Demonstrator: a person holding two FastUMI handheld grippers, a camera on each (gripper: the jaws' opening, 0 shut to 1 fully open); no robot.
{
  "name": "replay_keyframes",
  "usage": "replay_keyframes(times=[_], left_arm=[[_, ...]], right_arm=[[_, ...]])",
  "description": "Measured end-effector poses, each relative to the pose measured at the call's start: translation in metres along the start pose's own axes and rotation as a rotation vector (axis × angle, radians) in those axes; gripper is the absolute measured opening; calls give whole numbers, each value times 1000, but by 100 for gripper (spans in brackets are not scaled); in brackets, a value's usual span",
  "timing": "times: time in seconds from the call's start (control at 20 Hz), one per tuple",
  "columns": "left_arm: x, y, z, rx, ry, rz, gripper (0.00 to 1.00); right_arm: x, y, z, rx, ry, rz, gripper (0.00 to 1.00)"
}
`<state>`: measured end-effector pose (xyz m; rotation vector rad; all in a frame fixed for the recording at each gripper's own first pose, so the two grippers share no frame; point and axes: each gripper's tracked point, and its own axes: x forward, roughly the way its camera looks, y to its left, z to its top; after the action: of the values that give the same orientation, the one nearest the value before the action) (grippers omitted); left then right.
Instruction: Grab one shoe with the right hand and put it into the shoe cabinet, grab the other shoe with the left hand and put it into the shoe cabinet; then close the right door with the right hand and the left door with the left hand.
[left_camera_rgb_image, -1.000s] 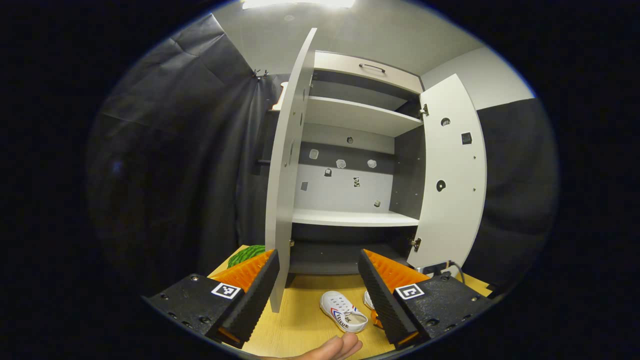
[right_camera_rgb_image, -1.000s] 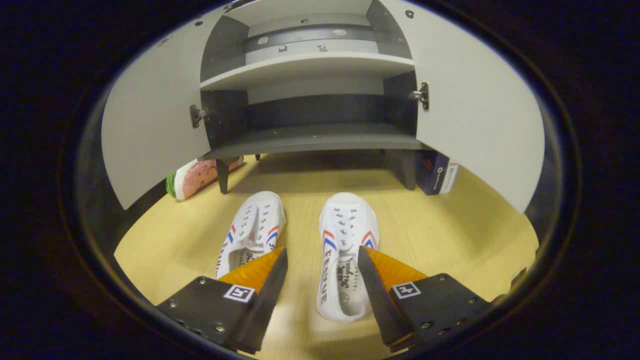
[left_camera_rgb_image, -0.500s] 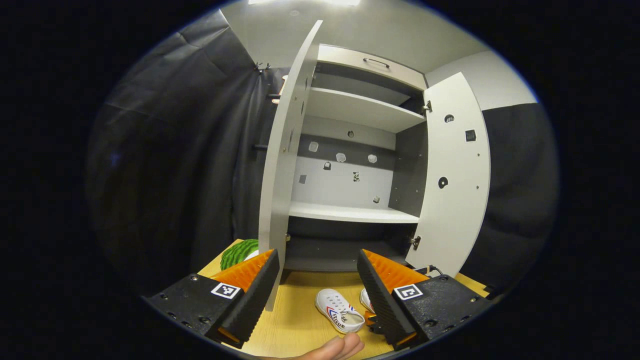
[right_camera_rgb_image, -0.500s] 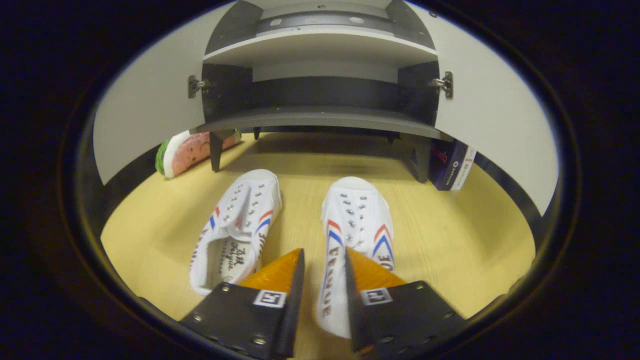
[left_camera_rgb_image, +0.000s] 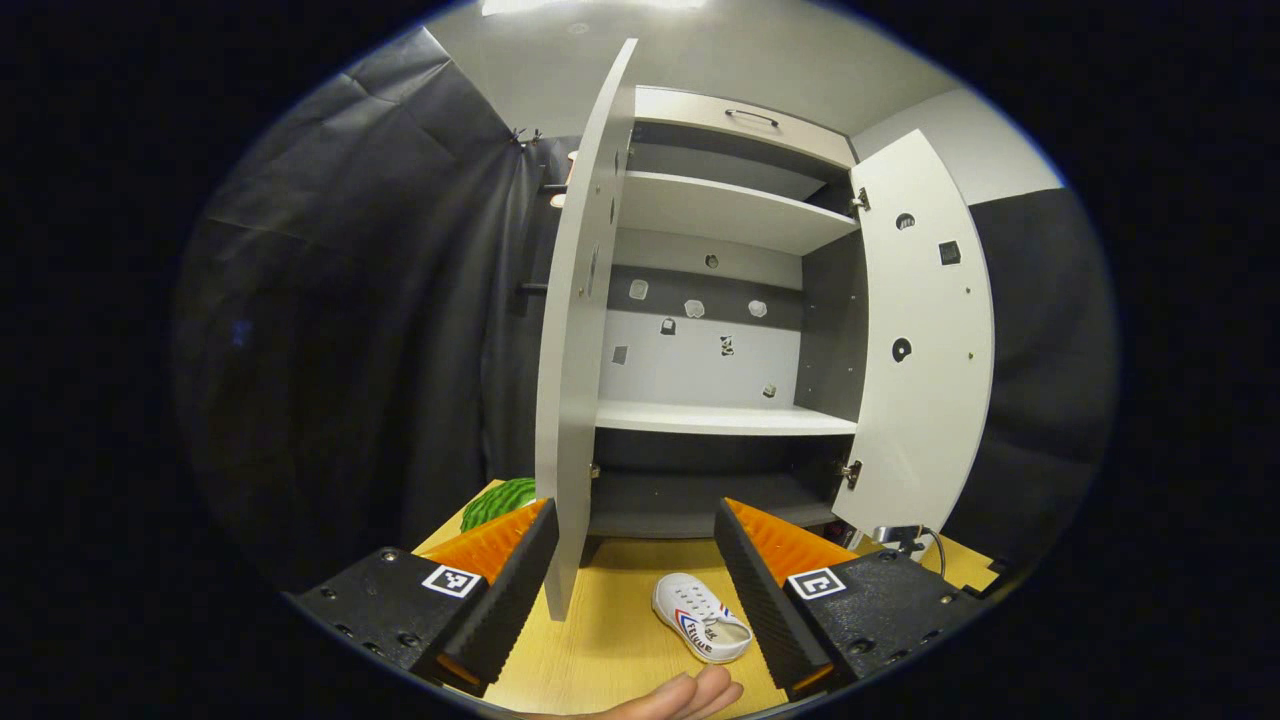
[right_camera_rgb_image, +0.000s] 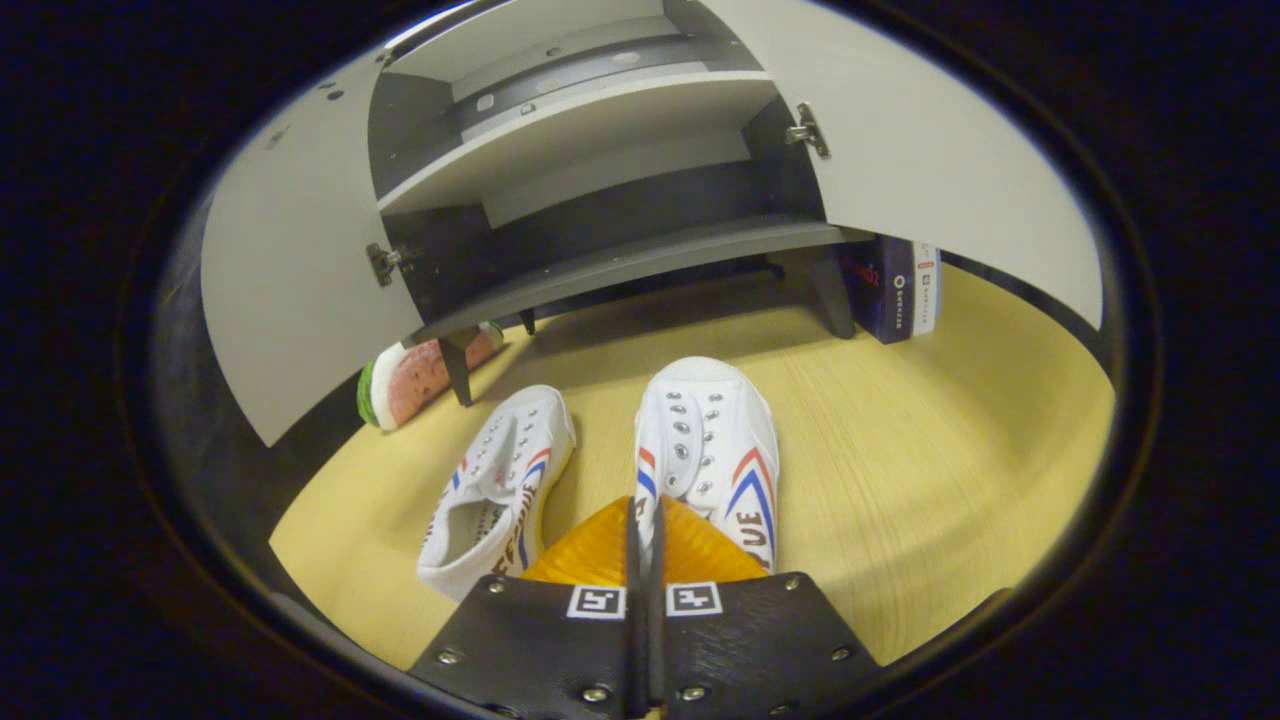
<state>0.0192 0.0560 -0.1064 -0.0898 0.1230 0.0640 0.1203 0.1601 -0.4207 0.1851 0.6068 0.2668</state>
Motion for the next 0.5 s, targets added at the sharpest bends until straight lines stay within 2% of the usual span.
replay_keyframes(times=[0.2, 0.5], left_arm=[[6, -3, -4, -23, 1, -16, 96], [23, -14, -9, -28, 8, -60, 95]], right_arm=[[-19, 2, 12, -8, -52, 16, 0], [-55, 28, 67, -49, -144, 62, 0]])
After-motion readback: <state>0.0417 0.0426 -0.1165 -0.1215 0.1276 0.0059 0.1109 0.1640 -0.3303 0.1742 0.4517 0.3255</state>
